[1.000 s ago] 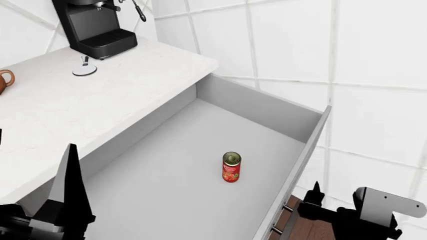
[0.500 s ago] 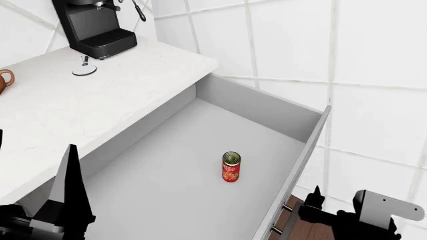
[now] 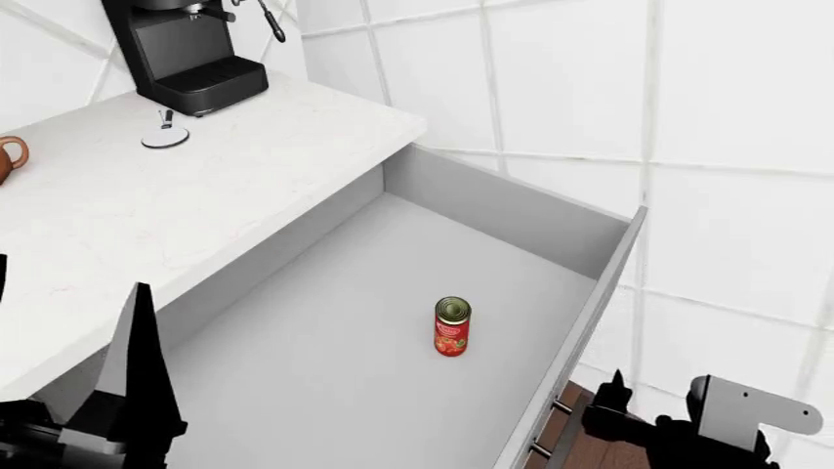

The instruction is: Close the right drawer.

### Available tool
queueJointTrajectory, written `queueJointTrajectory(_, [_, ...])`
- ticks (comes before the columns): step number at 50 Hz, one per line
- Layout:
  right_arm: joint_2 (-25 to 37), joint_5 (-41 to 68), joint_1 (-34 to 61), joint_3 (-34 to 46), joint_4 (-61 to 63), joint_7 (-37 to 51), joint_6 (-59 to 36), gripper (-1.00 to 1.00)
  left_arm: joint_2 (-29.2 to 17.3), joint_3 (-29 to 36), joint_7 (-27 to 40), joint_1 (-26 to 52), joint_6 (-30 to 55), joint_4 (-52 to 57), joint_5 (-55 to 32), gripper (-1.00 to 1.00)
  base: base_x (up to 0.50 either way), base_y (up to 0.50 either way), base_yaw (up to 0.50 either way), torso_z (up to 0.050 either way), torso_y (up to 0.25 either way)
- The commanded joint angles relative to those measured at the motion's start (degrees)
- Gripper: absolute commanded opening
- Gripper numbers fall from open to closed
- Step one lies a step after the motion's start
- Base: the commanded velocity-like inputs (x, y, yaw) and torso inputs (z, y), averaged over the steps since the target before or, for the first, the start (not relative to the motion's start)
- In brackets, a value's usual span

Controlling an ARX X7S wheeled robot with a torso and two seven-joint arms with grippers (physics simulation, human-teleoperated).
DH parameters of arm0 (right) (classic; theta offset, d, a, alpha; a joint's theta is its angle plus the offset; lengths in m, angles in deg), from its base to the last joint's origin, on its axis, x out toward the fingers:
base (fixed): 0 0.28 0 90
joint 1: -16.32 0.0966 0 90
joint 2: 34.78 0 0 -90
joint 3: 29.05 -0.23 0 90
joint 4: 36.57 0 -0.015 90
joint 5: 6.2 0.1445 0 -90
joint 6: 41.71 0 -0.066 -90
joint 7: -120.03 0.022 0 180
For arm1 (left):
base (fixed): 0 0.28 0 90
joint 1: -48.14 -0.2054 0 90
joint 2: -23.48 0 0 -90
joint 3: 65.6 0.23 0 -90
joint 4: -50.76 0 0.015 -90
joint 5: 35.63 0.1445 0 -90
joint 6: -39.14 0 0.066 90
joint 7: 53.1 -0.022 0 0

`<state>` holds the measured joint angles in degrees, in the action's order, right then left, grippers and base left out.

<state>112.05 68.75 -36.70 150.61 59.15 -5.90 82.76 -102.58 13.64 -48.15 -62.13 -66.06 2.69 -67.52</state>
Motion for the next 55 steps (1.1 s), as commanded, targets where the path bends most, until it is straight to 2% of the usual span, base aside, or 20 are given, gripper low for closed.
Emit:
queueJointTrajectory(1, [-0.26, 0.59, -0.08, -0.17, -0.32, -0.43, -0.61, 1.0, 0.03, 0.13, -0.14, 0.26, -0.13, -0.31, -0.17, 1.0, 0.0, 0.0, 0.0, 0.0, 0.0])
queueJointTrajectory(55, [-3.84, 4.47, -2.68, -1.12, -5.68, -4.88, -1.34, 1.0, 0.71, 0.55, -0.79, 0.09, -1.05, -1.74, 0.31, 1.0, 0.0, 0.0, 0.0, 0.0, 0.0])
